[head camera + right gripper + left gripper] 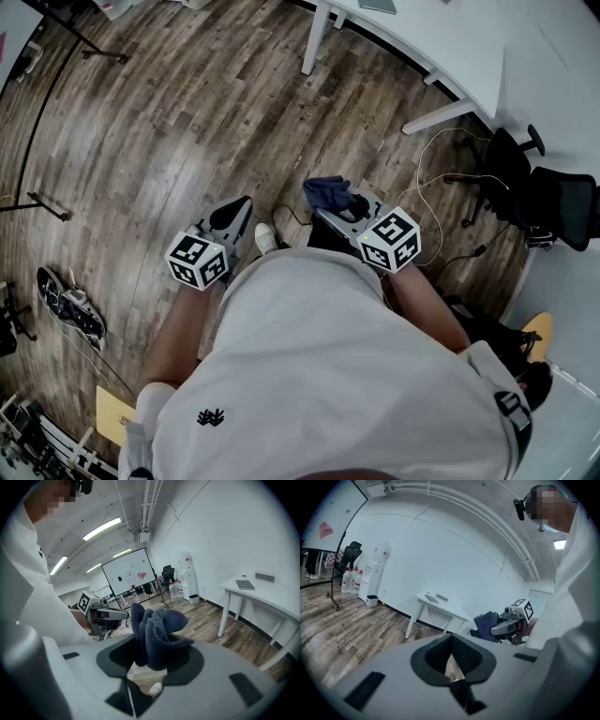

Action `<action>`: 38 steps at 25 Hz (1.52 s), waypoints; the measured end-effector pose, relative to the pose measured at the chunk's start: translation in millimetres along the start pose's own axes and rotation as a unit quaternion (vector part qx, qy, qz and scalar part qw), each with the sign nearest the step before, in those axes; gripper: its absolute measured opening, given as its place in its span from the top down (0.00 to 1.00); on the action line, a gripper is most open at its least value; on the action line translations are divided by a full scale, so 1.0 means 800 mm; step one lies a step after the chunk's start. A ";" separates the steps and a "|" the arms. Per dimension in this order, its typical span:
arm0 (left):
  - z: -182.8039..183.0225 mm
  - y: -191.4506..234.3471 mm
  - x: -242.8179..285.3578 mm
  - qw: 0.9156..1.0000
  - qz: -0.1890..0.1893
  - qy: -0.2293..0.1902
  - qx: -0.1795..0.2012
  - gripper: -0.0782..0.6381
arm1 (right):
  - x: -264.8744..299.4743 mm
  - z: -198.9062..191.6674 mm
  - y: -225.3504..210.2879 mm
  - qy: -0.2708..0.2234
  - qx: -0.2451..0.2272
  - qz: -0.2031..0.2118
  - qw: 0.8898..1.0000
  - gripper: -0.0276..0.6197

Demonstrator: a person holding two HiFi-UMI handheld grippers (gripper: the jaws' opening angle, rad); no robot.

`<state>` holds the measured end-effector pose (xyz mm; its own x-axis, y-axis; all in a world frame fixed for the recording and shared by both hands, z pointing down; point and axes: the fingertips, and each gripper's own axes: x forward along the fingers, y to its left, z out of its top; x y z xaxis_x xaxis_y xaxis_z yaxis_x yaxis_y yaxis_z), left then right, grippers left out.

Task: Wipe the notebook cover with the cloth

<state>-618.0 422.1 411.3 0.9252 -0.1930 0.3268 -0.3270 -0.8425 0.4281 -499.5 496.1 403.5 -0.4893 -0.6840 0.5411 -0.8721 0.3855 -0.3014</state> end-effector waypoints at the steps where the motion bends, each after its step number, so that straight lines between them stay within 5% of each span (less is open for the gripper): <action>1: 0.003 0.002 0.003 1.000 0.002 -0.002 0.002 0.88 | -0.001 -0.001 -0.006 0.001 -0.001 -0.002 1.000 0.72; 7: 0.029 0.002 0.056 1.000 -0.003 -0.003 0.011 0.88 | -0.016 0.010 -0.063 -0.005 0.003 -0.018 1.000 0.72; 21: 0.153 -0.038 0.304 0.997 -0.008 0.022 0.073 0.88 | -0.099 0.042 -0.299 -0.030 0.029 -0.013 0.999 0.72; 28: 0.175 -0.057 0.392 0.996 -0.015 0.044 0.072 0.88 | -0.132 0.034 -0.380 -0.033 0.052 -0.024 0.998 0.72; 38: 0.212 -0.019 0.493 0.995 -0.042 0.056 0.069 0.88 | -0.125 0.070 -0.466 -0.045 0.075 -0.053 0.995 0.72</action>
<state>-215.4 273.4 390.7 0.9179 -0.0685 0.3910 -0.2133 -0.9158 0.3402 -125.5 385.9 417.7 -0.3873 -0.7708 0.5058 -0.9058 0.2159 -0.3646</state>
